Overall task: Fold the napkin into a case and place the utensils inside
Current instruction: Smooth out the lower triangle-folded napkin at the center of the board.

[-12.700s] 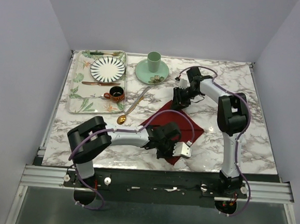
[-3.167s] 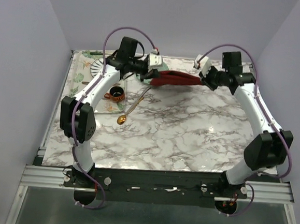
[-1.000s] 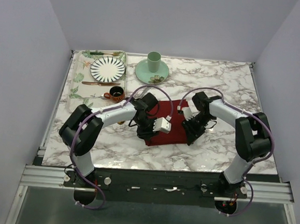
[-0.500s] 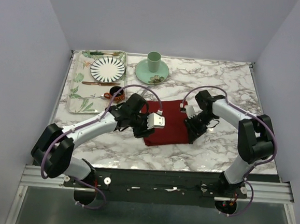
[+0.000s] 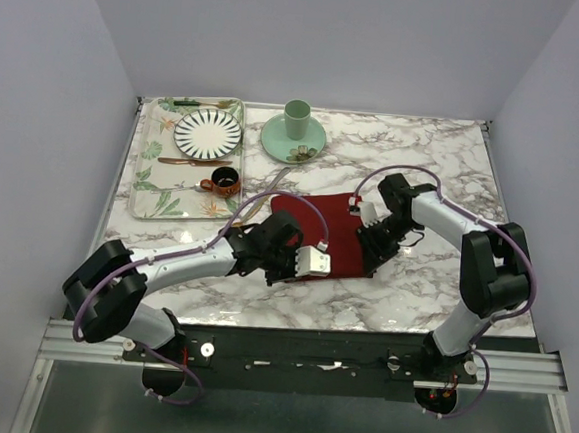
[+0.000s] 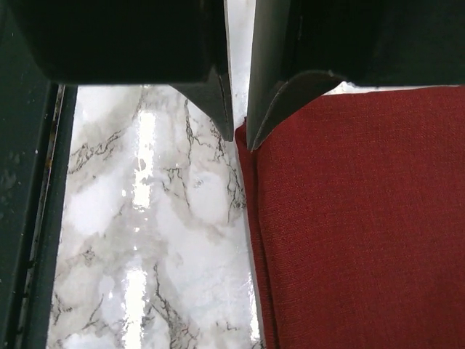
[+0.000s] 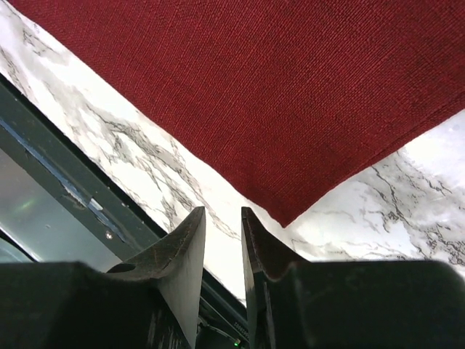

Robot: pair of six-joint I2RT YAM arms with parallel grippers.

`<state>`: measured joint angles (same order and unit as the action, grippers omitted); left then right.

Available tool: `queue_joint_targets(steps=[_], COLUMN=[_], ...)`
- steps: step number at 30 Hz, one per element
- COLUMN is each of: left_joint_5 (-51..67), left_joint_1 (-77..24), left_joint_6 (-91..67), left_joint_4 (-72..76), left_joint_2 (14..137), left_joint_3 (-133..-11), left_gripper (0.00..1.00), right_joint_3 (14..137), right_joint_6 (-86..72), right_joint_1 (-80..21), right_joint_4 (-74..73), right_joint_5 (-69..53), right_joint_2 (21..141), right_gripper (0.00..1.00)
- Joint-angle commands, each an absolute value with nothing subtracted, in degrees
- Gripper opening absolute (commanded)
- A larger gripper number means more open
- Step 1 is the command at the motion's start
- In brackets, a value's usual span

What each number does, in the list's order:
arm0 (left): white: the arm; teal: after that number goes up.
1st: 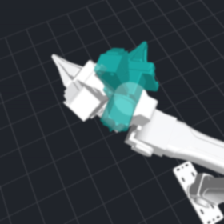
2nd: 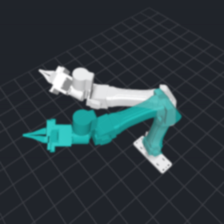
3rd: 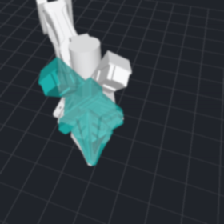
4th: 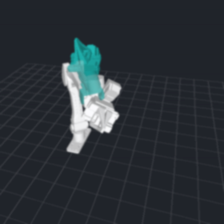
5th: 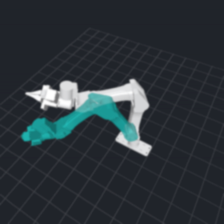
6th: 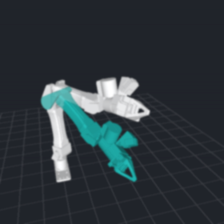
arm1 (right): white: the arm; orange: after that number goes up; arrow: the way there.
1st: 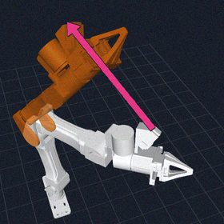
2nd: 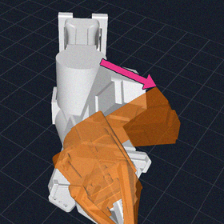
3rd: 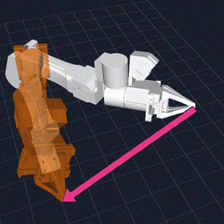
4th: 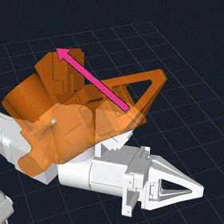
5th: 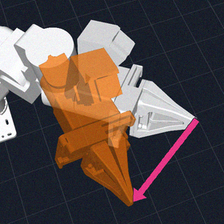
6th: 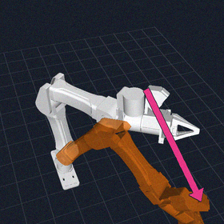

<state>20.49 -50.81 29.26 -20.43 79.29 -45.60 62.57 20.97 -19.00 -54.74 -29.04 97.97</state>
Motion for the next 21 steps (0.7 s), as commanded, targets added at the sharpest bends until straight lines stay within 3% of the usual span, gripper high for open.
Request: queue_joint_targets(steps=[1, 9, 21], left_joint_5=[14.3, 12.5, 10.7], left_joint_1=[-51.3, -51.5, -51.6], left_joint_6=[24.7, 23.2, 19.9], left_joint_4=[-18.5, -20.1, -18.2], left_joint_2=[82.5, 85.3, 86.5], left_joint_3=[-46.5, -47.9, -49.6], left_gripper=[0.24, 0.22, 0.33], right_joint_3=[61.5, 63.2, 63.0], right_joint_6=[19.9, 19.4, 19.2], right_joint_1=[-18.7, -18.8, -18.9], right_joint_4=[-52.5, -52.9, -52.6], right_joint_5=[-29.0, -26.9, -26.3], right_joint_2=[100.4, 103.4, 103.9], right_gripper=[0.34, 0.29, 0.29])
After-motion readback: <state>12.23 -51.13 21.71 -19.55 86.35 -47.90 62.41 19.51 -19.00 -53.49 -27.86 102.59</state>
